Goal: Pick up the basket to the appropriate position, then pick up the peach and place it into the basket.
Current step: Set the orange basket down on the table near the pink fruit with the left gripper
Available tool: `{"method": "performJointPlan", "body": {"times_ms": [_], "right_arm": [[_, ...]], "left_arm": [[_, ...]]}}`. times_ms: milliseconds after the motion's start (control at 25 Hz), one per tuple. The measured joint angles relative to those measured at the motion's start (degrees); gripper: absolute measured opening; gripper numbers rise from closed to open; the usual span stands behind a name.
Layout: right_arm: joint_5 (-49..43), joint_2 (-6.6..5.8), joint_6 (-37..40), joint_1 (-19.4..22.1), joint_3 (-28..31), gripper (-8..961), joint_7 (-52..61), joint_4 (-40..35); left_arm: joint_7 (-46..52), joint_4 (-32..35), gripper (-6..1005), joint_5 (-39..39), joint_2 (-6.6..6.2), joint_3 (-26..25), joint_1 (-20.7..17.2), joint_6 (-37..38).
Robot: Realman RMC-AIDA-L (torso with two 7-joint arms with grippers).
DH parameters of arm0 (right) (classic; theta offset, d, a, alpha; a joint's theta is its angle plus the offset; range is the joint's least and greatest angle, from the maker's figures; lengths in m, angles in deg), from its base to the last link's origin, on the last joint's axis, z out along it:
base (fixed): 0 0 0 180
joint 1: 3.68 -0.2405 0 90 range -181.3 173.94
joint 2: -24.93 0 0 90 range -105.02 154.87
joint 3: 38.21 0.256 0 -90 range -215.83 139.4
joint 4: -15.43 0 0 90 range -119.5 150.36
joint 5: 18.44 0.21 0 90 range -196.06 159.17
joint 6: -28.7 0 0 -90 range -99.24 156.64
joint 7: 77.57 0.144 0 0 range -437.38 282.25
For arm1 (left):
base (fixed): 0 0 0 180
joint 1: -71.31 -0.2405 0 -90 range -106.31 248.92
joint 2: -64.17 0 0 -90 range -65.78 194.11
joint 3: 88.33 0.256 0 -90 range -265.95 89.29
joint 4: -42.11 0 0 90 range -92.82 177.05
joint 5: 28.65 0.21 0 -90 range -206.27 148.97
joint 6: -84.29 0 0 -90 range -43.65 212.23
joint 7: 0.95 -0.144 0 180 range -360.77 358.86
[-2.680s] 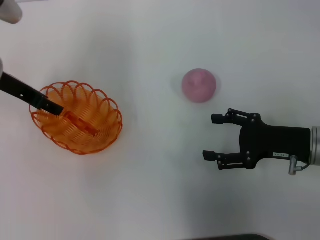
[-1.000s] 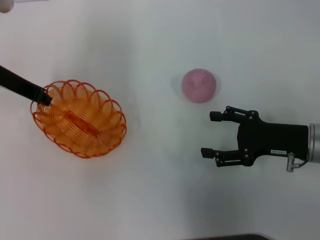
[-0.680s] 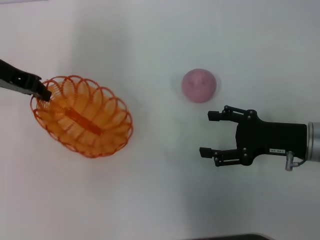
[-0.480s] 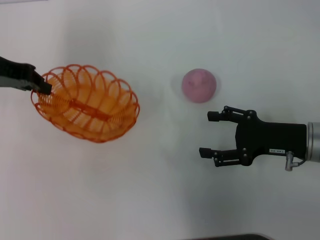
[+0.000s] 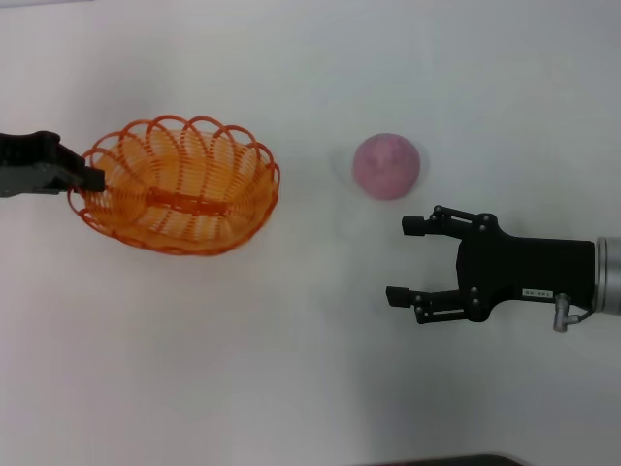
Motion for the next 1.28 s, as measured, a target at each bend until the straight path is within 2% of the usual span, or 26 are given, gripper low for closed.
{"method": "performJointPlan", "body": {"times_ms": [40, 280, 440, 760, 960, 1280], "right_arm": [[0.02, -0.01, 0.00, 0.00, 0.01, 957, 0.00, 0.00], [0.16, 0.05, -0.04, -0.12, -0.06, 957, 0.00, 0.05], [0.25, 0.07, -0.20, -0.31, -0.06, 957, 0.00, 0.06], [0.12, 0.08, -0.39, -0.58, -0.02, 957, 0.06, 0.06], [0.00, 0.15, -0.52, -0.58, -0.02, 957, 0.08, 0.14], [-0.01, 0.16, -0.54, -0.59, -0.02, 957, 0.09, 0.15]], "left_arm": [[0.14, 0.19, 68, -0.82, 0.34, -0.15, -0.89, -0.23], [0.70, 3.42, 69, -5.46, 4.18, -0.28, -6.99, -2.68], [0.73, 5.30, 69, -7.49, 6.13, -0.16, -9.50, -3.57], [0.74, 6.98, 69, -7.82, 8.03, -0.10, -10.41, -4.88], [0.74, 9.88, 68, -7.88, 10.85, 0.63, -11.79, -8.43], [0.74, 10.16, 68, -7.95, 11.27, 1.15, -12.24, -10.18]]}}
